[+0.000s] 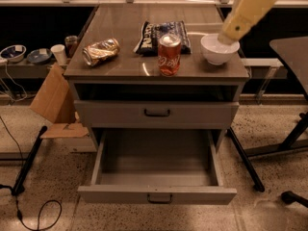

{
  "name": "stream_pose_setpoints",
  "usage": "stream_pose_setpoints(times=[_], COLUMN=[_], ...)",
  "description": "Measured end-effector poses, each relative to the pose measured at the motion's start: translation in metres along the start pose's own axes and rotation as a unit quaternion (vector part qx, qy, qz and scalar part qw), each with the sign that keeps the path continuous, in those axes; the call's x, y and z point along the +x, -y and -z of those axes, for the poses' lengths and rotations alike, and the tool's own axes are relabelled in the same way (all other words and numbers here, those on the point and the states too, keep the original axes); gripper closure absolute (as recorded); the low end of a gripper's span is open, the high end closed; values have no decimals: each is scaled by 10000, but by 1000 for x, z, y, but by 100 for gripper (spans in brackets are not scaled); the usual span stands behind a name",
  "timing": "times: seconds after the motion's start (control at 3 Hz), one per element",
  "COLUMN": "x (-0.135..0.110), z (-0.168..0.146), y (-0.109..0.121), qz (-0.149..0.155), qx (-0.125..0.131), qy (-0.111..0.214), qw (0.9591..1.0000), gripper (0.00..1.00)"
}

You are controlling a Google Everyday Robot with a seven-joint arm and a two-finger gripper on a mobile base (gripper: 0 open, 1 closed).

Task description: Place blue chip bag into middle drawer

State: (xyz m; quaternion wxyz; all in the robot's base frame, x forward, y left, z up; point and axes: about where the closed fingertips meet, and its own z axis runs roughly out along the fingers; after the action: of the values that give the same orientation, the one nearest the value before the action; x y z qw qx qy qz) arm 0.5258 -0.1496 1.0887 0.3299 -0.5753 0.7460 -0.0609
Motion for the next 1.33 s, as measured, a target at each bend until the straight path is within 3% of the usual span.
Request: stream_pose_setpoints(times=[0.33,0.67,1.0,1.33], x=[-56,-94,-112,-112], z=[-2,-13,-34,-34], y=[19,29,39,39], qz=[186,16,-536,-536], qx=[157,361,396,397], qy=[222,389,621,621], qw=[9995,9986,9958,9958], gripper=[0,0,0,0])
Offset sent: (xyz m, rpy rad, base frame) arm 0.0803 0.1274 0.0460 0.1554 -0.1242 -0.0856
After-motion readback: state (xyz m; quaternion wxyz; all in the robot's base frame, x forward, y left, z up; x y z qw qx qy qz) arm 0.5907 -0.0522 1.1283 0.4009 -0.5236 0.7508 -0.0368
